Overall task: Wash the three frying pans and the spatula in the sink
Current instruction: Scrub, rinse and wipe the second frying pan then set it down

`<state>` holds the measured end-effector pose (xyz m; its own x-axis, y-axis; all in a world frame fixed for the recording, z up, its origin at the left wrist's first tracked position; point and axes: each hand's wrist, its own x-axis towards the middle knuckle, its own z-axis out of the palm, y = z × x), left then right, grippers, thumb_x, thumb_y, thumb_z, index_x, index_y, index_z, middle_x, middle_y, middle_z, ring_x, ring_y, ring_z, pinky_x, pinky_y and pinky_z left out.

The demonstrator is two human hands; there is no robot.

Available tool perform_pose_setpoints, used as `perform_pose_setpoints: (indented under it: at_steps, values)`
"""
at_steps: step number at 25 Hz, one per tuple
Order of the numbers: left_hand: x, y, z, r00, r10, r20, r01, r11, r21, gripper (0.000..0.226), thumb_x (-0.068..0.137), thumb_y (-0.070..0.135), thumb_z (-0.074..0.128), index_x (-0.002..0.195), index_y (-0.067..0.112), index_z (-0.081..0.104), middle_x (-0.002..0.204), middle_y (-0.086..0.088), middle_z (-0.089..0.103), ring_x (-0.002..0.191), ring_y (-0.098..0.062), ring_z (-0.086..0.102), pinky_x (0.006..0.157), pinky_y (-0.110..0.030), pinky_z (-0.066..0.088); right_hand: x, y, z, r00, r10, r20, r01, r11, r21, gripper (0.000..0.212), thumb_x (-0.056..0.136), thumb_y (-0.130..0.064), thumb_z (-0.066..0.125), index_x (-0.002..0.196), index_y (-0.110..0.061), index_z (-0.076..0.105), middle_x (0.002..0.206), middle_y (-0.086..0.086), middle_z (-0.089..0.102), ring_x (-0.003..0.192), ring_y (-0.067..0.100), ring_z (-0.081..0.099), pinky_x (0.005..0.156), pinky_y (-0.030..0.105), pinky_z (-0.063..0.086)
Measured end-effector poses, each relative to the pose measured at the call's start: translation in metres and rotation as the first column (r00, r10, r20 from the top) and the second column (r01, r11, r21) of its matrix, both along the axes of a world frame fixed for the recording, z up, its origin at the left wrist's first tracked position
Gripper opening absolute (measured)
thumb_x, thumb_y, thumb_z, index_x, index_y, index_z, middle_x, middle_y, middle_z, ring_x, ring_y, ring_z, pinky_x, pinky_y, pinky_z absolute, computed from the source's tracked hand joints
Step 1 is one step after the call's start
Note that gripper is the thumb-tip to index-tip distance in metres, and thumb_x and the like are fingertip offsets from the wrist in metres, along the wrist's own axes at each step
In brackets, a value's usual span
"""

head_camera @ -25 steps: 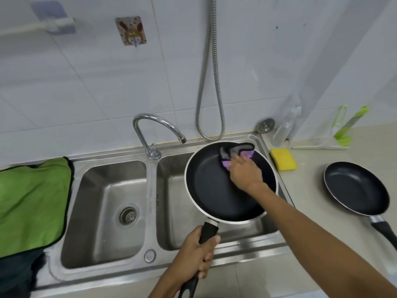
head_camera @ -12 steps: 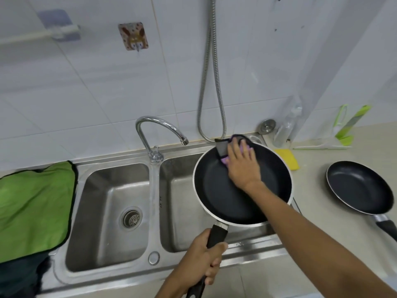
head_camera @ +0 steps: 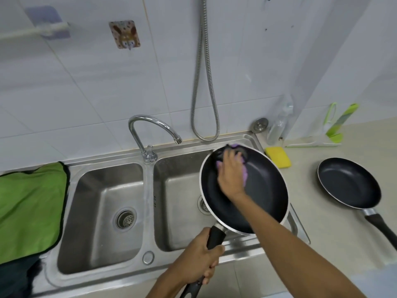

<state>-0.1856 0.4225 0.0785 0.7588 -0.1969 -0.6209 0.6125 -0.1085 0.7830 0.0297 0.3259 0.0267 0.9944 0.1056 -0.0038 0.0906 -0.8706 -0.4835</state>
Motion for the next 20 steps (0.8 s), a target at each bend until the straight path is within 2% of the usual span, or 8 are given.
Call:
perform_pose_setpoints:
  at_steps: [2, 5, 8, 10, 13, 15, 17, 20]
  values:
    - [0.003, -0.002, -0.004, 0.999, 0.040, -0.008, -0.040, 0.999, -0.019, 0.022, 0.100, 0.025, 0.057, 0.120, 0.018, 0.049, 0.062, 0.002, 0.046, 0.043, -0.013, 0.036, 0.042, -0.026, 0.037, -0.032, 0.027, 0.017, 0.964, 0.236, -0.122, -0.219, 0.965, 0.142, 0.039, 0.105, -0.029, 0.039, 0.140, -0.013, 0.045, 0.140, 0.012, 0.051, 0.131, 0.035, 0.047, 0.102, 0.046, 0.044]
    - [0.009, -0.002, -0.012, 0.990, 0.143, 0.005, -0.142, 0.989, -0.039, 0.022, 0.103, 0.021, 0.057, 0.118, 0.008, 0.049, 0.061, 0.000, 0.045, 0.042, -0.013, 0.033, 0.040, -0.026, 0.033, -0.076, 0.005, 0.033, 0.772, 0.579, -0.261, -0.556, 0.815, 0.162, 0.047, 0.108, -0.045, 0.026, 0.153, -0.036, 0.033, 0.161, -0.015, 0.033, 0.146, 0.017, 0.034, 0.118, 0.041, 0.031]
    - [0.010, 0.009, -0.015, 0.975, 0.220, -0.005, -0.220, 0.972, -0.081, 0.023, 0.104, 0.014, 0.056, 0.122, 0.004, 0.045, 0.059, -0.001, 0.043, 0.040, -0.015, 0.029, 0.038, -0.021, 0.032, -0.066, -0.075, 0.024, 0.623, 0.726, -0.291, -0.779, 0.607, -0.153, 0.053, 0.102, -0.051, 0.011, 0.150, -0.042, 0.033, 0.165, -0.013, 0.027, 0.149, 0.022, 0.033, 0.113, 0.052, 0.038]
    - [0.009, 0.015, -0.011, 0.977, 0.212, -0.012, -0.213, 0.972, -0.099, 0.021, 0.106, 0.017, 0.055, 0.123, 0.009, 0.047, 0.060, -0.002, 0.043, 0.040, -0.014, 0.029, 0.037, -0.020, 0.032, -0.026, -0.129, 0.008, 0.672, 0.677, -0.300, -0.719, 0.500, -0.482, 0.055, 0.098, -0.047, 0.028, 0.151, -0.036, 0.037, 0.164, -0.001, 0.030, 0.150, 0.031, 0.032, 0.107, 0.057, 0.041]
    - [0.006, 0.003, -0.002, 0.986, 0.164, -0.026, -0.166, 0.984, -0.069, 0.015, 0.107, 0.025, 0.052, 0.122, 0.022, 0.048, 0.062, -0.001, 0.045, 0.042, -0.014, 0.033, 0.039, -0.023, 0.036, 0.033, -0.144, -0.006, 0.848, 0.502, -0.169, -0.473, 0.573, -0.669, 0.067, 0.079, -0.025, 0.079, 0.142, -0.017, 0.057, 0.149, 0.007, 0.053, 0.134, 0.034, 0.054, 0.097, 0.050, 0.053]
    - [0.001, -0.011, 0.000, 0.989, 0.151, -0.012, -0.151, 0.987, -0.061, 0.015, 0.106, 0.027, 0.051, 0.121, 0.025, 0.048, 0.063, 0.000, 0.046, 0.042, -0.015, 0.035, 0.040, -0.024, 0.038, 0.046, -0.107, -0.018, 0.888, 0.460, -0.009, -0.379, 0.721, -0.580, 0.058, 0.086, -0.012, 0.065, 0.142, -0.011, 0.055, 0.151, 0.009, 0.052, 0.135, 0.037, 0.052, 0.099, 0.046, 0.054]
    - [-0.001, -0.016, -0.001, 0.987, 0.159, -0.014, -0.159, 0.986, -0.050, 0.014, 0.106, 0.028, 0.051, 0.119, 0.024, 0.047, 0.062, 0.000, 0.047, 0.041, -0.015, 0.035, 0.041, -0.024, 0.038, 0.037, -0.055, -0.015, 0.911, 0.393, 0.124, -0.333, 0.880, -0.340, 0.053, 0.094, -0.017, 0.039, 0.146, -0.013, 0.051, 0.154, 0.010, 0.047, 0.142, 0.040, 0.043, 0.098, 0.046, 0.054]
    - [-0.003, -0.017, -0.006, 0.983, 0.179, -0.032, -0.180, 0.984, -0.019, 0.014, 0.106, 0.029, 0.051, 0.117, 0.021, 0.048, 0.062, 0.000, 0.047, 0.042, -0.015, 0.035, 0.041, -0.024, 0.038, -0.006, 0.004, -0.002, 0.918, 0.395, 0.043, -0.396, 0.918, 0.013, 0.043, 0.104, -0.024, 0.040, 0.144, -0.013, 0.052, 0.152, 0.008, 0.048, 0.145, 0.034, 0.039, 0.103, 0.050, 0.049]
